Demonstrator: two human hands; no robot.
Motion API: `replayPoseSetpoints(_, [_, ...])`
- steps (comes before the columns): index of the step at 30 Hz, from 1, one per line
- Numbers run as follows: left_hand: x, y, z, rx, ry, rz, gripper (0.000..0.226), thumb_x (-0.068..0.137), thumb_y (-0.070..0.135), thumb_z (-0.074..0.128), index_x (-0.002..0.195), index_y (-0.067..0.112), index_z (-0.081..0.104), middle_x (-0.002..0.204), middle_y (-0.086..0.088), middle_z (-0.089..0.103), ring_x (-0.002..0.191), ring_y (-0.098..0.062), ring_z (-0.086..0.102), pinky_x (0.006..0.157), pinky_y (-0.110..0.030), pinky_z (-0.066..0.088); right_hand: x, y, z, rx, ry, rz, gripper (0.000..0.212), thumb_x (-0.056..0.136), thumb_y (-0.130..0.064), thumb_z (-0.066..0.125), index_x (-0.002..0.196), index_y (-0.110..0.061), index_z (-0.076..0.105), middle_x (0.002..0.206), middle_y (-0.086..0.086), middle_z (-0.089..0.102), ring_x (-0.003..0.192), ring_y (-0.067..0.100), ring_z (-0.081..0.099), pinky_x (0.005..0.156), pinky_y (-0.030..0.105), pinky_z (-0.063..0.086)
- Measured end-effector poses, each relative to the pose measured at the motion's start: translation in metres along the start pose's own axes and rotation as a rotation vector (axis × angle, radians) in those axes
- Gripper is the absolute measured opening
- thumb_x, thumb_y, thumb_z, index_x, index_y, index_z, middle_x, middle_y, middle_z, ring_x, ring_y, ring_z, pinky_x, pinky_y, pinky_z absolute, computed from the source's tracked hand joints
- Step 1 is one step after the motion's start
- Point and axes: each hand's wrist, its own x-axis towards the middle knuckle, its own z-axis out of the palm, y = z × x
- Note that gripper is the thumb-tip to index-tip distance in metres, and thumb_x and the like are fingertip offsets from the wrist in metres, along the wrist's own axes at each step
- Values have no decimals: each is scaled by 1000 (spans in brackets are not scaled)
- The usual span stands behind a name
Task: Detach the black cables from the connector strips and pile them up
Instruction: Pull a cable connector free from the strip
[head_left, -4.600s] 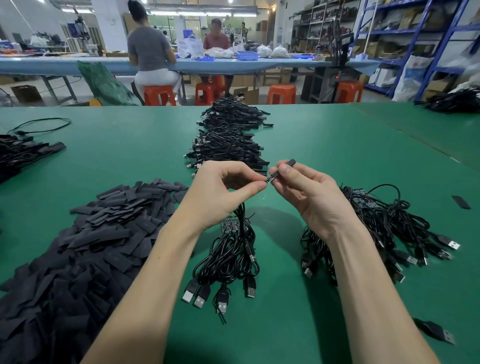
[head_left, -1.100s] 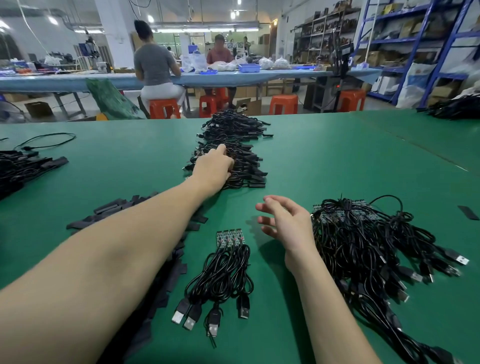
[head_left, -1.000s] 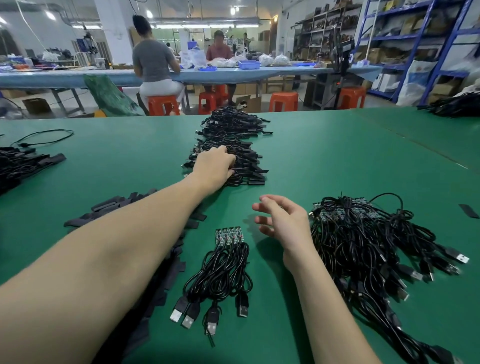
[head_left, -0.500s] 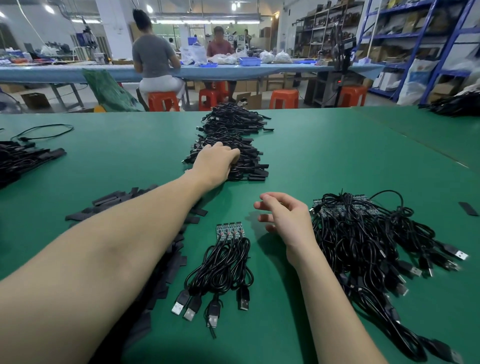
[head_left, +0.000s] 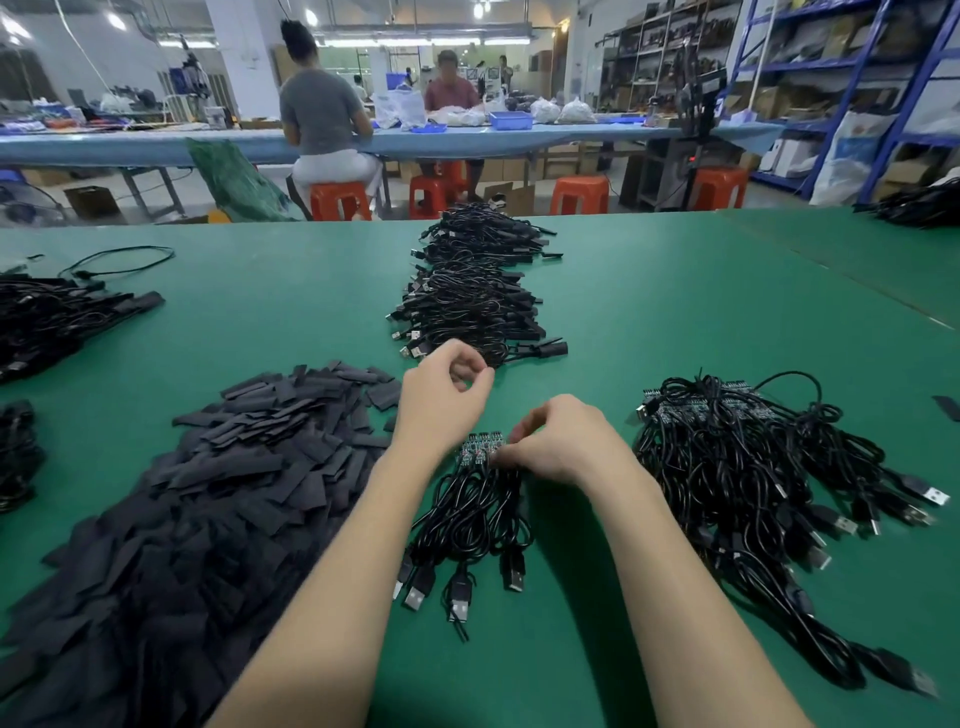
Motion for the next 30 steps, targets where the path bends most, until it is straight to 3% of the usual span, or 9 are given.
replayPoseSetpoints(2, [-10,-2,2,-16,-25,-58,9,86,25,71,79,24,65,74,12,68,68,-3,61,64,-8,45,1,3,0,67,-8,19,28,67,-41,88,85,-24,74,89,-2,73,84,15,67,72,25,50])
replayPoseSetpoints(4, [-15,-1,-1,11,-70,-74,8,86,26,71,81,24,66,75,12,68,65,-3,60,68,-14,48,2,6,-1,170,-37,36,21,68,-32,88,79,-20,74,74,0,71,72,17,65,68,25,51])
replayPoseSetpoints(8, [-14,6,-12,100,-223,-70,11,89,36,69,85,27,66,77,15,66,66,7,56,64,-10,41,0,11,-6,306,-86,79,17,75,-21,85,84,-11,75,49,-3,61,53,17,51,53,24,42])
replayPoseSetpoints(14, [-11,15,-15,266,-464,-86,12,93,41,61,88,31,65,71,14,61,65,0,53,58,-21,38,1,14,-8,452,-118,109,29,79,-13,81,103,1,74,55,-1,58,37,6,45,40,18,38])
replayPoseSetpoints(18, [-10,16,-14,189,-449,-126,11,93,39,61,86,32,67,66,14,58,61,-3,50,57,-24,36,2,15,-2,473,-140,83,19,79,-19,85,90,-6,77,59,0,61,40,7,47,42,19,37])
replayPoseSetpoints(20, [-11,16,-15,91,-424,-162,13,91,41,65,85,30,69,61,16,55,59,-3,50,59,-24,36,3,17,0,521,-108,53,14,78,-25,87,81,-15,77,64,1,64,45,10,44,44,21,33])
replayPoseSetpoints(23, [-13,19,-21,-264,-445,-318,15,87,39,75,85,25,72,70,10,65,61,-6,54,63,-25,40,3,21,-4,682,-56,35,17,78,-28,86,90,-17,80,75,-3,72,50,7,49,50,21,37])
replayPoseSetpoints(27, [-14,22,-27,-619,-578,-485,2,90,13,72,91,15,72,73,3,71,55,-2,59,52,-14,44,0,23,-9,890,-118,13,13,79,-24,85,89,-17,79,65,-10,70,46,1,52,43,15,37])
replayPoseSetpoints(30, [-14,24,-27,-700,-596,-503,15,91,7,69,106,6,72,90,-3,76,74,-7,68,66,-16,52,-2,23,-11,960,-153,9,20,79,-21,84,96,-12,77,60,-12,66,43,0,49,40,13,35])
